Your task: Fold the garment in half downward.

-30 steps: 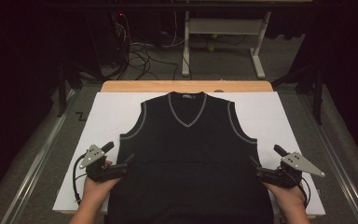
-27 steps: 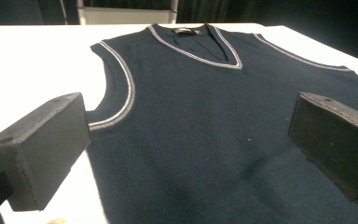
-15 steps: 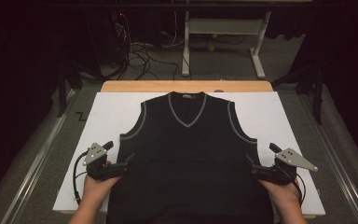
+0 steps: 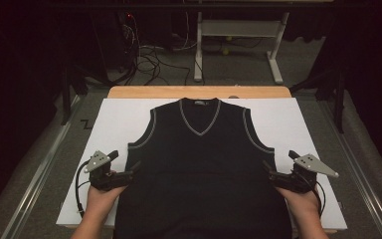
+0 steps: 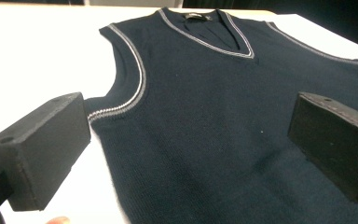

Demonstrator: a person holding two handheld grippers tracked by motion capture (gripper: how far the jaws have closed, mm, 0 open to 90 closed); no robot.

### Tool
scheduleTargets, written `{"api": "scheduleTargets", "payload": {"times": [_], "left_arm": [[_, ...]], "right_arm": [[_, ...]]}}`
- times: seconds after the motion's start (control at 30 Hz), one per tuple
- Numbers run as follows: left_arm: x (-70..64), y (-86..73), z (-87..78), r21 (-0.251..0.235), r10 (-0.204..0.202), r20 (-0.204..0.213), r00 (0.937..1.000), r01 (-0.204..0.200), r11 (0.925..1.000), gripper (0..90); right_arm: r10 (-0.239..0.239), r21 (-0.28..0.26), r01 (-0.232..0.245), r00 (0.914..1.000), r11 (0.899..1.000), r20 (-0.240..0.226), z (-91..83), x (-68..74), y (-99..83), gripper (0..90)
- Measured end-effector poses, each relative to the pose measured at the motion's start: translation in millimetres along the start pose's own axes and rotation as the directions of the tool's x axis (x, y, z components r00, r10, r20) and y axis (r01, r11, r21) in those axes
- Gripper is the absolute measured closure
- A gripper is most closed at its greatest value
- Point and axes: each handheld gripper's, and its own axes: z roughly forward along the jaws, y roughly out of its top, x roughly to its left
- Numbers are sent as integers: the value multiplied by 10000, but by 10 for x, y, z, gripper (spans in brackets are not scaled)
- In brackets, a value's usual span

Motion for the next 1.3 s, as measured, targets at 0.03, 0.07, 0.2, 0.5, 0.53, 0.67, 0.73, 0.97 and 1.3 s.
{"api": "scheduleTargets", "payload": {"times": [0.03, 0.07, 0.2, 0.5, 0.53, 0.67, 0.73, 0.97, 1.3], "left_arm": [[10, 12, 8, 39, -19, -93, 10000, 19, 10000, 0], [18, 28, 17, 103, 13, -180, 9998, -11, 9999, 0], [71, 98, 95, 567, 89, -747, 9972, -47, 9984, 0], [217, 99, 325, 2288, -63, -1472, 9891, 402, 9726, 85], [228, 103, 345, 2420, -8, -1574, 9875, 394, 9695, 85], [258, 113, 426, 2773, 146, -1756, 9844, 352, 9601, 131], [259, 112, 460, 2987, 172, -1880, 9820, 404, 9535, 132], [138, 75, 491, 3654, 1080, -1847, 9768, -338, 9302, 298], [61, 20, 434, 3596, 1250, -1572, 9796, -611, 9311, 489]], "right_arm": [[49, 50, -49, 10000, 10000, 27, 19, -12, 7, 8], [89, 129, -90, 9999, 9999, 83, 65, -32, 25, 15], [91, 389, -99, 9997, 9992, 228, 197, -56, 67, 39], [184, 1811, -251, 9991, 9831, 383, 461, -126, 64, 130], [184, 1811, -251, 9991, 9831, 383, 461, -126, 64, 130], [246, 2560, -342, 9989, 9661, 407, 541, -191, 45, 172], [320, 2899, -403, 9989, 9562, 331, 568, -223, 30, 208], [142, 3607, -260, 9993, 9323, 353, 525, -198, -35, 252], [-334, 3727, 263, 9994, 9276, 125, 416, -134, -99, 525]]}}
